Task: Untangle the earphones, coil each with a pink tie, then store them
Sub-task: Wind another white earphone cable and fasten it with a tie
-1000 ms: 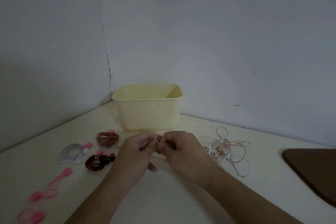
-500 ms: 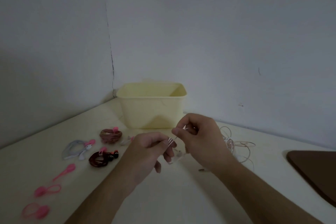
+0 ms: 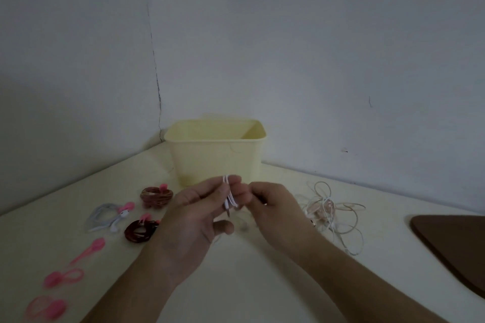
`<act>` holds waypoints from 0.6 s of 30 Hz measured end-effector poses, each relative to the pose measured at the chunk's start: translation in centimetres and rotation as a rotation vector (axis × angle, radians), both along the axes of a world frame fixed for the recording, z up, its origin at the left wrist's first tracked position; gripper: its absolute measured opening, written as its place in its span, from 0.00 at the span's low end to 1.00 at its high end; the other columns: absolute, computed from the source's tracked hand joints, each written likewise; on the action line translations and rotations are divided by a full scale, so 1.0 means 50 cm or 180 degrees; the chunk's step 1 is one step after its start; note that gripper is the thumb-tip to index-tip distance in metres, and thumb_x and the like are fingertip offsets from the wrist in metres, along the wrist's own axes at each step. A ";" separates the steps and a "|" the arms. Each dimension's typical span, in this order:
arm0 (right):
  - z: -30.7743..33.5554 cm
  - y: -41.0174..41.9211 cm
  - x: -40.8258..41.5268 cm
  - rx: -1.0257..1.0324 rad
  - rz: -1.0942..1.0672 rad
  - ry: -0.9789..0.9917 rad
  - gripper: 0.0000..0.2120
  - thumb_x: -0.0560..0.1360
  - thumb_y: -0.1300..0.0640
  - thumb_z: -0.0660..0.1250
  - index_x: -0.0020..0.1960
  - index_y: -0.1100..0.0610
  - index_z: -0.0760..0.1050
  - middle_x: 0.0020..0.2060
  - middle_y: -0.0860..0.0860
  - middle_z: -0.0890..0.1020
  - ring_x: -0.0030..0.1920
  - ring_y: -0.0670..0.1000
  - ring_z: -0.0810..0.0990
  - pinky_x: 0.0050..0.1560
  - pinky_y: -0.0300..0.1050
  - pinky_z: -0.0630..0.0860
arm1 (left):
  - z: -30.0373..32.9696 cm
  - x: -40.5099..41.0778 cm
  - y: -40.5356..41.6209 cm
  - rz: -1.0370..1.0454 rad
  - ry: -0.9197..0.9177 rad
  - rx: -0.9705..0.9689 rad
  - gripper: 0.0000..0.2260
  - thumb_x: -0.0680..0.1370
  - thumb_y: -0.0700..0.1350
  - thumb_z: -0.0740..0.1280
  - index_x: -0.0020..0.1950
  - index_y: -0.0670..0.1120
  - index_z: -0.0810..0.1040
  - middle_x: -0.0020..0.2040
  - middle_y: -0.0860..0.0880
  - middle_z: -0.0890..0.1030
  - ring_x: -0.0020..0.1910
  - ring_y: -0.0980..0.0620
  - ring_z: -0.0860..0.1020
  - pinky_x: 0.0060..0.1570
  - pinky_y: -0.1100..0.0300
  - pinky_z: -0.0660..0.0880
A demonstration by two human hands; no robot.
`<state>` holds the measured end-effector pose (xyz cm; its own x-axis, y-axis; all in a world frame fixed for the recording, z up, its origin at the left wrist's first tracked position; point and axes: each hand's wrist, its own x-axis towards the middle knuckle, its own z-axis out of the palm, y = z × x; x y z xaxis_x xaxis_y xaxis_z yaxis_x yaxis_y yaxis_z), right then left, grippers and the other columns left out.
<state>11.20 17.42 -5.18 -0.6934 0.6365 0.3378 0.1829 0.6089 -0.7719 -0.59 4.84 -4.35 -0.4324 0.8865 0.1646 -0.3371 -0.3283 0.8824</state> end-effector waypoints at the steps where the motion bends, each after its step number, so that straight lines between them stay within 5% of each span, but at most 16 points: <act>1: -0.002 -0.009 -0.001 0.0023 0.0074 -0.0154 0.16 0.84 0.51 0.65 0.39 0.52 0.81 0.30 0.47 0.78 0.31 0.42 0.74 0.35 0.38 0.69 | 0.002 -0.001 0.001 0.0131 -0.0034 0.0053 0.13 0.78 0.40 0.66 0.60 0.39 0.84 0.54 0.42 0.87 0.51 0.50 0.86 0.28 0.62 0.76; 4: -0.006 -0.031 -0.002 0.0127 0.0284 -0.0433 0.17 0.85 0.52 0.63 0.38 0.51 0.80 0.31 0.46 0.79 0.32 0.45 0.75 0.36 0.40 0.69 | -0.002 -0.006 0.006 0.0495 0.0246 0.0014 0.12 0.81 0.37 0.65 0.64 0.40 0.82 0.58 0.45 0.87 0.59 0.49 0.85 0.32 0.60 0.80; 9: -0.008 -0.038 -0.006 0.0384 0.0359 -0.0530 0.13 0.82 0.57 0.65 0.39 0.53 0.76 0.27 0.38 0.74 0.31 0.43 0.71 0.34 0.38 0.65 | -0.019 -0.007 0.011 0.0783 0.0918 -0.0320 0.12 0.84 0.37 0.64 0.64 0.46 0.82 0.56 0.51 0.88 0.58 0.53 0.85 0.35 0.59 0.82; 18: -0.008 -0.049 -0.006 0.0330 0.0603 -0.0599 0.11 0.83 0.59 0.63 0.46 0.53 0.83 0.29 0.42 0.76 0.31 0.42 0.74 0.34 0.36 0.66 | -0.014 -0.008 0.008 0.0898 0.0503 -0.0144 0.13 0.81 0.35 0.67 0.64 0.43 0.81 0.58 0.49 0.87 0.60 0.53 0.85 0.29 0.57 0.74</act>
